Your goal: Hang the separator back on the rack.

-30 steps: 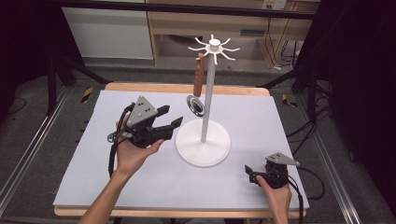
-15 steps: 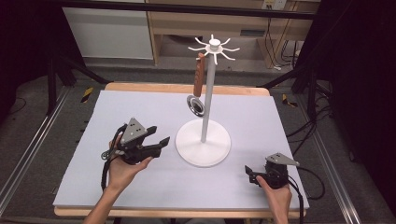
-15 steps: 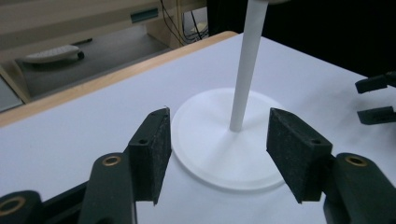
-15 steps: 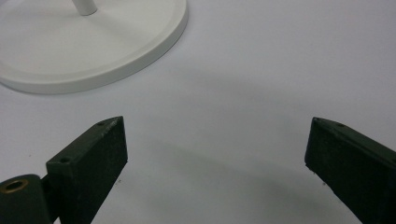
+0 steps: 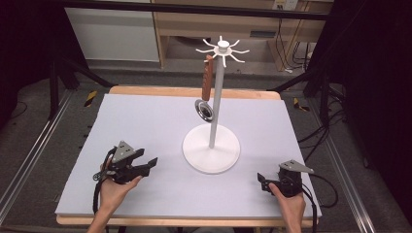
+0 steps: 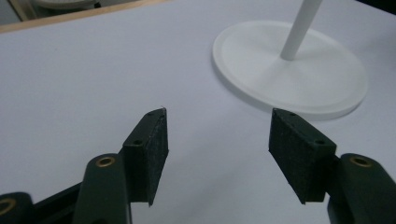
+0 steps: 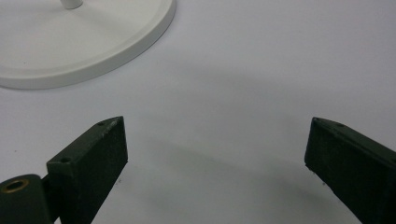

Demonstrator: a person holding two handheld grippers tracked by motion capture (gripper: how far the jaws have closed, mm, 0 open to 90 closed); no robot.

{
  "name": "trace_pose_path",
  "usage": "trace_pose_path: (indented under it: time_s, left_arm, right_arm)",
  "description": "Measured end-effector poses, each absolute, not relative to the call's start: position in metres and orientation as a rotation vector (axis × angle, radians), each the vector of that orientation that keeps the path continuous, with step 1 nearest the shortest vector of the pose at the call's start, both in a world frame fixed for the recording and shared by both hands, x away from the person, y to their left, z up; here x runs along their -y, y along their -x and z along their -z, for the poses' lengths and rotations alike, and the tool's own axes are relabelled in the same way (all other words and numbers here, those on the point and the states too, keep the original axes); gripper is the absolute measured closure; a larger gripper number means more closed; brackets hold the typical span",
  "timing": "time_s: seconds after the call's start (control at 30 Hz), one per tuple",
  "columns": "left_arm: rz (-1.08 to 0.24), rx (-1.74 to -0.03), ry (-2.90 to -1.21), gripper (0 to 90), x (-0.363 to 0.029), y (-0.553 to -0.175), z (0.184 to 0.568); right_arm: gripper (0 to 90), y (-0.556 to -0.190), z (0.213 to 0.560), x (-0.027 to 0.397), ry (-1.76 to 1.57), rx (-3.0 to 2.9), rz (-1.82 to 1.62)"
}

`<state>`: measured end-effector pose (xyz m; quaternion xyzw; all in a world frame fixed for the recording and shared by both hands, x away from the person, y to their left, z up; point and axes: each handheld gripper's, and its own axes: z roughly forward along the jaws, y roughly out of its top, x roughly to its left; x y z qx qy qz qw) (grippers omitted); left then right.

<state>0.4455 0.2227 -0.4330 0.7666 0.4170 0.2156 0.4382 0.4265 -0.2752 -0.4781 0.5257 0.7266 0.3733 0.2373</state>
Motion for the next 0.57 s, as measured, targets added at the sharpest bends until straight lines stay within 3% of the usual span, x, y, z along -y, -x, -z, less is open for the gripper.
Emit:
trace_pose_path:
  time_s: [0.57]
  left_arm:
    - [-0.587, -1.196, -1.887, 33.6, -0.273, -0.442, 0.459]
  right_arm:
    - [6.5, -0.424, 0.480, 0.287, -1.499, -1.968, -0.997]
